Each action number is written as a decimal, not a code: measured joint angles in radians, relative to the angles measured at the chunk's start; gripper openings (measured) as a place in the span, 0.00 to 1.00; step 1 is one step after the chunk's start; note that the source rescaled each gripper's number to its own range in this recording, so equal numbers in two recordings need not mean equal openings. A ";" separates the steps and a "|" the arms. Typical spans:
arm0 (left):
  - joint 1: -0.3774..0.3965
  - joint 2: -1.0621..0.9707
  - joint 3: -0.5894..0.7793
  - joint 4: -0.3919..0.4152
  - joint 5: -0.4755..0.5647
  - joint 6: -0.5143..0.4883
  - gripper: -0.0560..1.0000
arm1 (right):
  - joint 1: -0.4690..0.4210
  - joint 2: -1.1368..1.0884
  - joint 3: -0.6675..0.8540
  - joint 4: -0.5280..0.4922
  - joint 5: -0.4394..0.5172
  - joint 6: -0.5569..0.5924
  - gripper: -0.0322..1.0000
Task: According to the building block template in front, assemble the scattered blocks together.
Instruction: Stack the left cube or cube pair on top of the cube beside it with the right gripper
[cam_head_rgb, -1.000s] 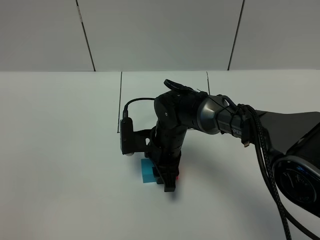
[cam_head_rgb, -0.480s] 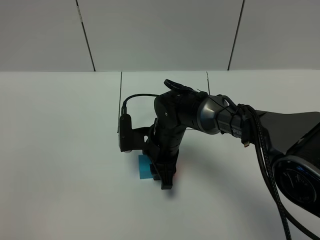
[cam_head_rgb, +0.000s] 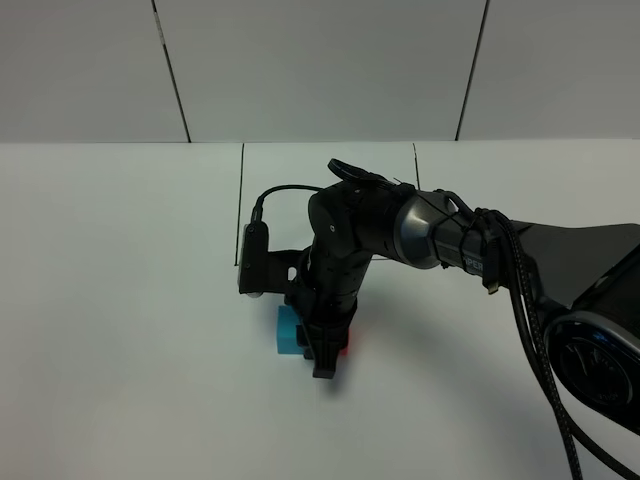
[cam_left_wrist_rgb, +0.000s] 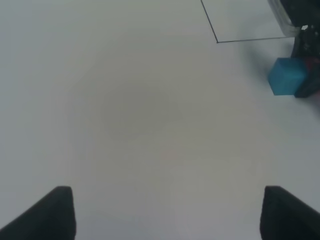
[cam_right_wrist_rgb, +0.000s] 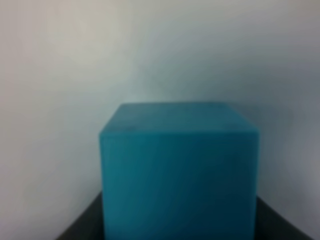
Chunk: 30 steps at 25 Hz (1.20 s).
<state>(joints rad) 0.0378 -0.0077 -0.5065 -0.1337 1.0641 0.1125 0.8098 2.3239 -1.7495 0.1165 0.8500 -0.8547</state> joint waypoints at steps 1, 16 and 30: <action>0.000 0.000 0.000 0.000 0.000 0.000 1.00 | 0.000 0.000 -0.006 0.000 0.003 0.016 0.03; 0.000 0.000 0.000 0.000 0.000 -0.001 1.00 | 0.000 0.001 -0.238 0.022 0.111 0.507 0.03; 0.000 0.000 0.000 0.000 0.000 -0.001 1.00 | -0.023 0.001 -0.244 -0.130 0.217 0.987 0.03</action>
<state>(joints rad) 0.0378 -0.0077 -0.5065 -0.1337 1.0641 0.1115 0.7871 2.3250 -1.9935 -0.0137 1.0672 0.1321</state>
